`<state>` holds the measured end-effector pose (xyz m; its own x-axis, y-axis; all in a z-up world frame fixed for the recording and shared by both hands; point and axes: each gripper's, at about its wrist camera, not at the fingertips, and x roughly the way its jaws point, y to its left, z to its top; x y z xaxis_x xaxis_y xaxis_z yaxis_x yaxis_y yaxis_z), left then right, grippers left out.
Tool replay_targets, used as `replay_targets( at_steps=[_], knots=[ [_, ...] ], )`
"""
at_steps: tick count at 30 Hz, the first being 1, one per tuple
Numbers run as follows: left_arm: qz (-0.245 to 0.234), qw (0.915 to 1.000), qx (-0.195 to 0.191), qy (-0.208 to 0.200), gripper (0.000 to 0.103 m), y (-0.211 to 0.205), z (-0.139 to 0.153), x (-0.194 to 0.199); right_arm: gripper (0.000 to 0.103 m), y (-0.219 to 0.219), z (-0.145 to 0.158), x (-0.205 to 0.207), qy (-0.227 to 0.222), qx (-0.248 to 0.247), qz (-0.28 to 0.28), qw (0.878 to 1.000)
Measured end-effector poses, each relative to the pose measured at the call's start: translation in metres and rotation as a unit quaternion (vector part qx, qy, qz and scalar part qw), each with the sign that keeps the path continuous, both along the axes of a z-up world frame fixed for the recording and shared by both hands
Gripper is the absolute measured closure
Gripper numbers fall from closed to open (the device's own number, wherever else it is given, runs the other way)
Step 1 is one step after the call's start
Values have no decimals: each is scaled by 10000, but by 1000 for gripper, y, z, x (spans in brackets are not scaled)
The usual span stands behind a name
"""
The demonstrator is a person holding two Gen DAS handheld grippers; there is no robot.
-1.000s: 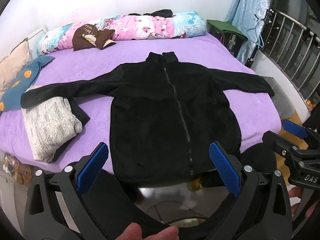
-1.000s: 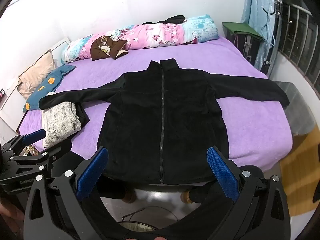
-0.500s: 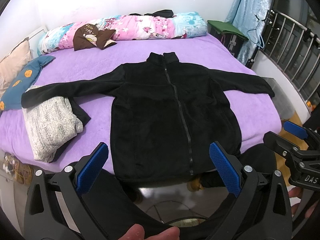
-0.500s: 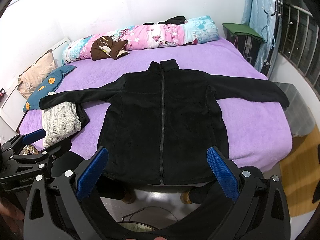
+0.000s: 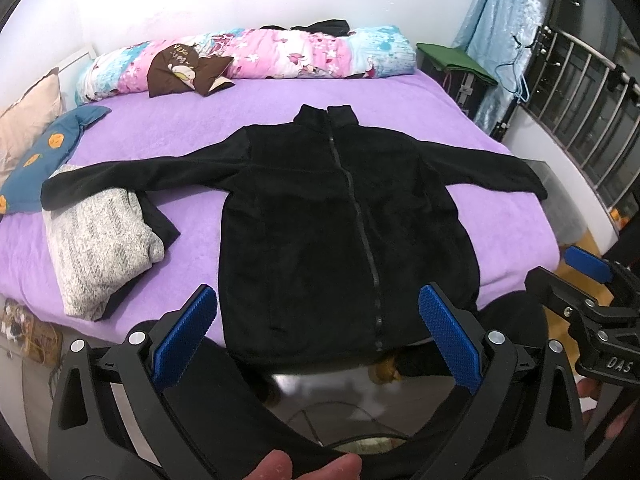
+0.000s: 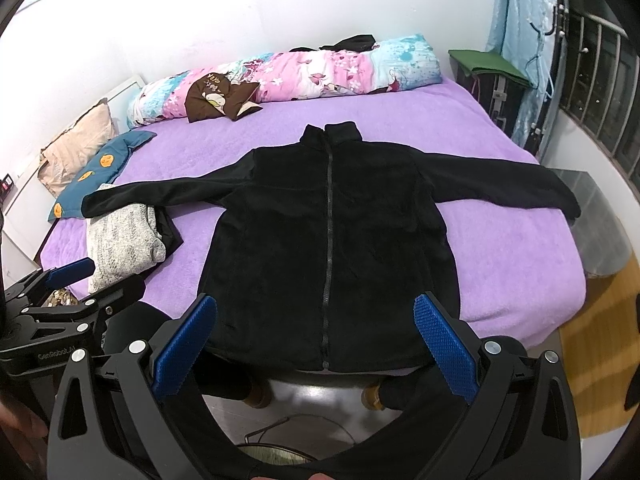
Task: Fold large clothes
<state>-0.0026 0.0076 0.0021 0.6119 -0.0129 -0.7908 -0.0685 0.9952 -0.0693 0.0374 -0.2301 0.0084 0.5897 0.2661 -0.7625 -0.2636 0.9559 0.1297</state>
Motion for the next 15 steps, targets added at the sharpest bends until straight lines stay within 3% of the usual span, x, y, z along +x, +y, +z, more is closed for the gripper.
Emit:
replay_targets(
  at_steps=[15],
  knots=[
    [60, 9999, -140, 41, 6, 12, -6, 1, 6, 13, 2, -1, 9, -158, 124, 9998]
  ],
)
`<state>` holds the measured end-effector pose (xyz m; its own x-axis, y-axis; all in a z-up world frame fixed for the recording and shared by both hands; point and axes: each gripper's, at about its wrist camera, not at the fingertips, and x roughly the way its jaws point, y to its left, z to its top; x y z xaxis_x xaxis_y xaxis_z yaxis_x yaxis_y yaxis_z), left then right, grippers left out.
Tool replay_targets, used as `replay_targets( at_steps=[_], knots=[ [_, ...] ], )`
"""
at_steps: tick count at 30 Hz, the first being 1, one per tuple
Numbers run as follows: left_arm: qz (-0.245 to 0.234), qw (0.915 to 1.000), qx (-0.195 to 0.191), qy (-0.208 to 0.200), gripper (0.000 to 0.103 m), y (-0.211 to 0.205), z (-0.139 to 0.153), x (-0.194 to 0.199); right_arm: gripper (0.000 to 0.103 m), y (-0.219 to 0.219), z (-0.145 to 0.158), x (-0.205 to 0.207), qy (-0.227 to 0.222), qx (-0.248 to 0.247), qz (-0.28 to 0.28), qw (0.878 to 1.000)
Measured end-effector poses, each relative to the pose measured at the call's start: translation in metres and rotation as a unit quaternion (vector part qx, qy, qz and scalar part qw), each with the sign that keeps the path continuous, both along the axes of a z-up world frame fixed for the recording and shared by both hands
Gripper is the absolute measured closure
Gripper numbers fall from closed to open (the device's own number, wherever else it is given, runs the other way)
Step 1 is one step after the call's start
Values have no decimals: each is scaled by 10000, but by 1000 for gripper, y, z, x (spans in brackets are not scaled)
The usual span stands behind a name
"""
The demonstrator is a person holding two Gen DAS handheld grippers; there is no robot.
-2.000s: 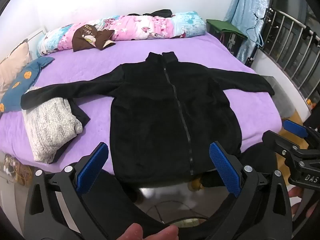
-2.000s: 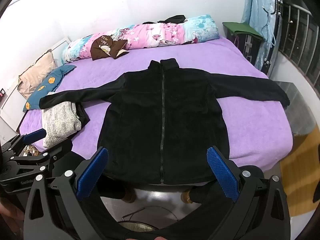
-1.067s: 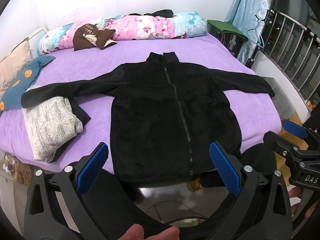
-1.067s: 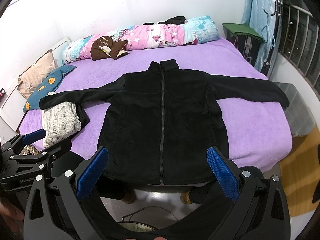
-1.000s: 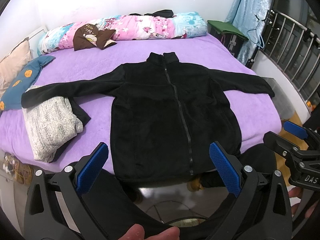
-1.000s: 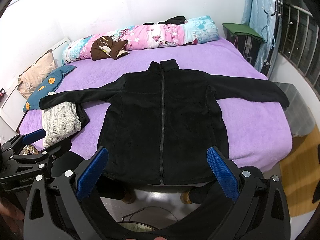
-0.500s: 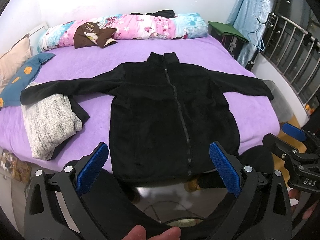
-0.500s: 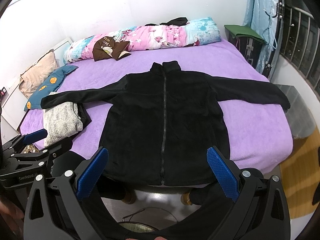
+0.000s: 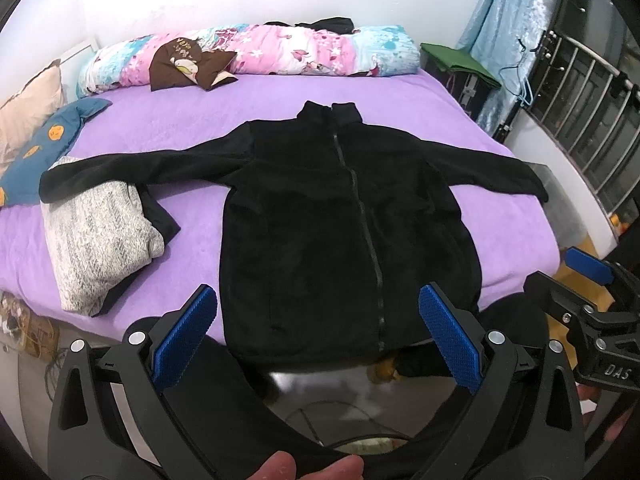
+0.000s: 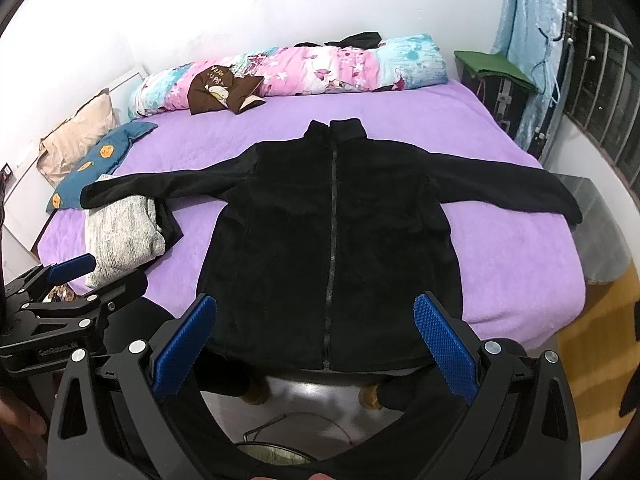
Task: Fold large clothes
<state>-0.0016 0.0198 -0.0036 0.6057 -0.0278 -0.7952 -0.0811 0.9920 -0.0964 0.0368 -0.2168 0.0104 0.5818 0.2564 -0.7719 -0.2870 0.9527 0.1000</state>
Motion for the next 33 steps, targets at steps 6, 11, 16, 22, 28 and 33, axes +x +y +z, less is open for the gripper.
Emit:
replay_targets(
  at_steps=[6, 11, 16, 22, 28, 33],
  knots=[
    [90, 9999, -116, 28, 6, 15, -7, 2, 6, 12, -1, 0, 9, -127, 71, 9999],
    [261, 9993, -254, 53, 6, 33, -13, 3, 6, 27, -3, 4, 24, -255, 171, 9995],
    [523, 9978, -409, 74, 6, 59, -19, 0, 6, 43, -5, 13, 89, -185, 264, 9994],
    [1067, 9917, -706, -94, 6, 100, -17, -5, 6, 75, -6, 23, -29, -255, 646, 9976],
    [1263, 9878, -903, -85, 6, 128, -21, 0, 6, 112, -7, 37, -45, -168, 1112, 9936],
    [1399, 9855, -960, -57, 6, 150, -29, 4, 6, 141, -9, 50, -207, -269, 1273, 9913]
  ],
)
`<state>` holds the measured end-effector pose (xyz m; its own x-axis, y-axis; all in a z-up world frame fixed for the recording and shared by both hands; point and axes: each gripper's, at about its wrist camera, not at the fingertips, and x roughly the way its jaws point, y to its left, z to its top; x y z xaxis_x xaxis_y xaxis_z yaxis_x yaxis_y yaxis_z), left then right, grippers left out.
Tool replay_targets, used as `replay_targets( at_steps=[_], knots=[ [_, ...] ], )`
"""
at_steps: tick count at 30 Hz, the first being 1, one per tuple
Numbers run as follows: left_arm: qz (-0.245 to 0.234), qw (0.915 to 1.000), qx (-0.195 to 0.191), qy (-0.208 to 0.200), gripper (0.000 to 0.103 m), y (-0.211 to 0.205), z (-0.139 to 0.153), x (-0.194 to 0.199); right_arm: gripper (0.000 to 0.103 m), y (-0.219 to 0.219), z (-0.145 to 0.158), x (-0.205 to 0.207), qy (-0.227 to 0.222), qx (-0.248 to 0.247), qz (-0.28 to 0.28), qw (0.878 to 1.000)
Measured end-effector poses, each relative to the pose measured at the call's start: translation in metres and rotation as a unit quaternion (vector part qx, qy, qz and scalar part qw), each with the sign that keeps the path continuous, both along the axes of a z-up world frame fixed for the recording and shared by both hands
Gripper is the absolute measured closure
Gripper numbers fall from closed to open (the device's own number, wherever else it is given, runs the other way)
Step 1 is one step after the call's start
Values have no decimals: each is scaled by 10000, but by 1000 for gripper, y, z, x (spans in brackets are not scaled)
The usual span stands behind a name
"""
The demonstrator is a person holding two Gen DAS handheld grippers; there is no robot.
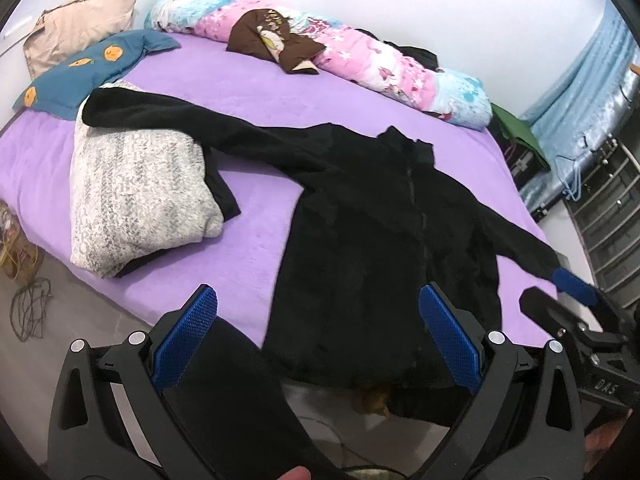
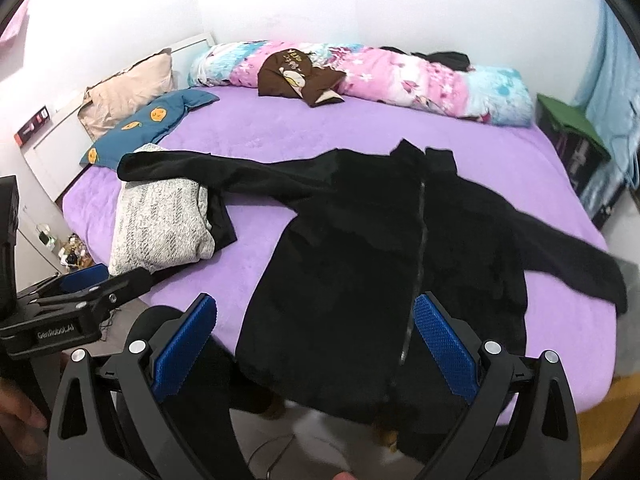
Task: Fold large clothes
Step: 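Reach the left tool to the jacket sleeve cuff and close on it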
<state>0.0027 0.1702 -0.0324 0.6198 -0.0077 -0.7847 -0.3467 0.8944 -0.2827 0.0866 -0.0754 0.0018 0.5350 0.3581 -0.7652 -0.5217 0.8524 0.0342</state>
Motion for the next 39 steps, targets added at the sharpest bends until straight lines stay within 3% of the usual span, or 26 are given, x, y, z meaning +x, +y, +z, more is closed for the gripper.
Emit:
replay_targets(
  at_steps=[18, 20, 23, 30, 34, 39],
  knots=[
    [781, 9964, -302, 123, 6, 101, -38, 31, 6, 108, -15, 53, -298, -254, 719, 9966],
    [842, 9947, -585, 59, 6, 120, -45, 37, 6, 120, -17, 60, -359, -292, 781, 9959],
    [1003, 9925, -695, 32, 6, 145, -54, 47, 6, 139, -24, 72, -462, -376, 891, 9942],
    [1577, 9829, -927, -201, 6, 216, -69, 69, 6, 183, -44, 103, -511, -463, 1113, 9914],
    [1970, 9716, -1240, -426, 6, 265, -79, 81, 6, 199, -55, 116, -412, -402, 1182, 9913],
    [2347, 9670, -940, -308, 6, 316, -94, 102, 6, 207, -70, 119, -398, -526, 1287, 9895]
  ],
)
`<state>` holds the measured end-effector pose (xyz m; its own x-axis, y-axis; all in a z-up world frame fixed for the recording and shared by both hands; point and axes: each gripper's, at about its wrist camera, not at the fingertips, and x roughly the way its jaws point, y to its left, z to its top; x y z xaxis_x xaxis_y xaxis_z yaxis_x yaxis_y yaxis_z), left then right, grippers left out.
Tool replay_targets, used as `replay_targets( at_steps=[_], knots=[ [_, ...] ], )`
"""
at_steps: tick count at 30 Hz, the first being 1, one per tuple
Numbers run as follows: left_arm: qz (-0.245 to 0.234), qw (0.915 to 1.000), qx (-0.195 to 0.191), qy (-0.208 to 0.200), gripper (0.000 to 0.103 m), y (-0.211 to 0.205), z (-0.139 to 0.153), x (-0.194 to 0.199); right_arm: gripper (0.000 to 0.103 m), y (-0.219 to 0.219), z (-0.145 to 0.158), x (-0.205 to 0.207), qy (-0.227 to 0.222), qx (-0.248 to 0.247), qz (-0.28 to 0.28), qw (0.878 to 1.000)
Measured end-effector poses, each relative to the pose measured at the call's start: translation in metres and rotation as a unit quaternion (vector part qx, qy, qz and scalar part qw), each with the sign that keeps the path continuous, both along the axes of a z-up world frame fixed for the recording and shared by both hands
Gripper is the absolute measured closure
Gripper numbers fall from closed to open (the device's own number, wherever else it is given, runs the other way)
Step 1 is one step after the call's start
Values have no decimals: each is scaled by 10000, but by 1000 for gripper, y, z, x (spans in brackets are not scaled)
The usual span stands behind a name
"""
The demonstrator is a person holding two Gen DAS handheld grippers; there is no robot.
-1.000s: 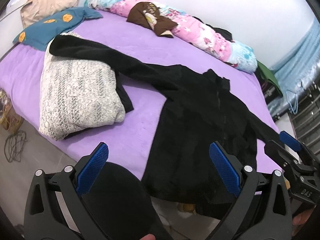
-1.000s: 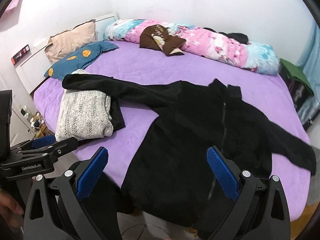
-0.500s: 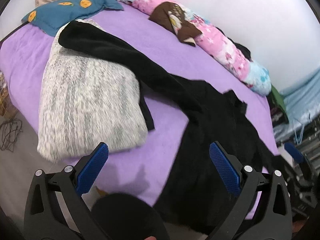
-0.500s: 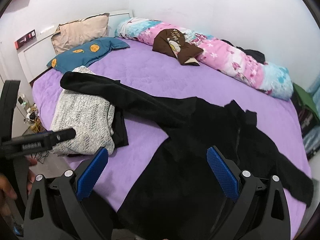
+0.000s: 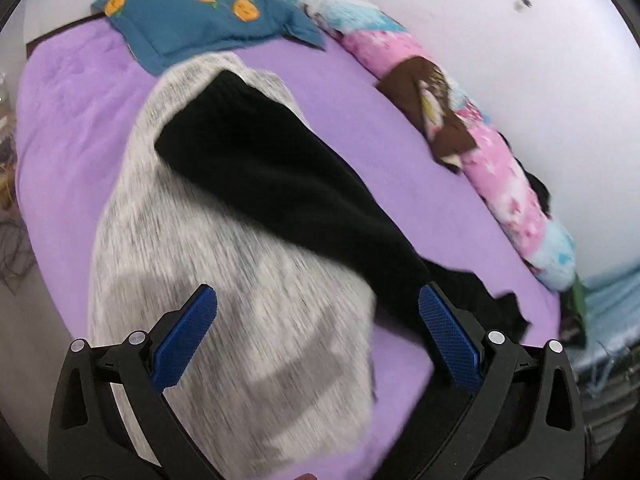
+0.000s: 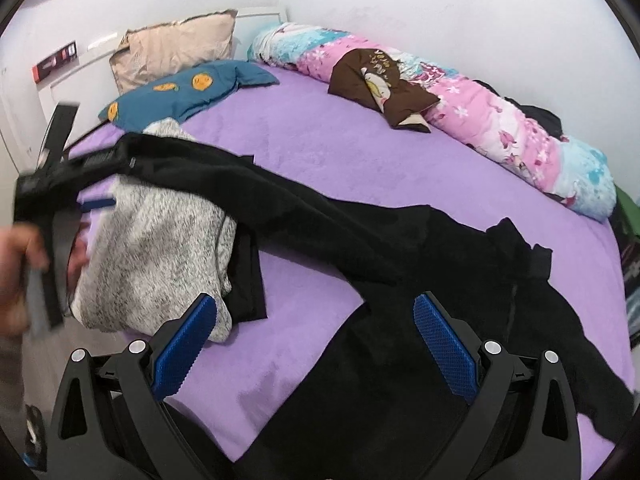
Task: Fold large clothes
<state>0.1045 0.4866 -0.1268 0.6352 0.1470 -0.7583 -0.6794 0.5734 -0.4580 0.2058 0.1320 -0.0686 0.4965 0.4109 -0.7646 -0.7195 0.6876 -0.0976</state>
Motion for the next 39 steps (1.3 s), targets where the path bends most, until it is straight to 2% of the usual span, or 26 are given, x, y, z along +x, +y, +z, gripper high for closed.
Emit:
replay_targets(
  at_steps=[4, 6, 10, 14, 16, 18, 20, 21, 23, 24, 28, 34, 39],
  knots=[
    [242, 9991, -356, -51, 6, 32, -17, 9, 6, -3, -7, -1, -140, -119, 6, 9998],
    [277, 9985, -460, -142, 6, 41, -20, 13, 6, -8, -8, 6, 97, -1, 2, 10000],
    [360, 9984, -416, -165, 6, 49, -22, 22, 6, -21, -12, 20, 413, 99, -267, 9987],
    [498, 9976, -421, -220, 6, 60, -25, 30, 6, -31, -16, 24, 411, 100, -422, 9982],
    [526, 9983, -210, -144, 8, 59, -21, 35, 6, -37, -17, 26, 440, 144, -501, 9977],
    [596, 9981, -112, -55, 16, 61, -21, 35, 6, -40, -18, 26, 464, 161, -542, 9973],
    [741, 9972, -113, 3, 30, 65, -22, 35, 6, -44, -17, 25, 429, 171, -561, 9974],
    [785, 9968, -122, -19, 33, 67, -23, 33, 6, -46, -17, 25, 393, 175, -567, 9975],
    [956, 9951, -244, -78, 49, 74, -26, 26, 6, -48, -15, 25, 377, 195, -568, 9975],
    [994, 9946, -284, -110, 53, 76, -26, 22, 6, -50, -14, 24, 377, 221, -577, 9974],
    [935, 9954, -123, -137, 74, 77, -22, 16, 6, -56, -11, 24, 369, 289, -609, 9970],
    [777, 9955, 103, -541, 93, 65, 5, 11, 6, -64, -3, 23, 376, 455, -676, 9960],
    [495, 9940, 407, -881, 95, 47, 41, 12, 6, -70, 9, 21, 291, 567, -718, 9954]
  ],
)
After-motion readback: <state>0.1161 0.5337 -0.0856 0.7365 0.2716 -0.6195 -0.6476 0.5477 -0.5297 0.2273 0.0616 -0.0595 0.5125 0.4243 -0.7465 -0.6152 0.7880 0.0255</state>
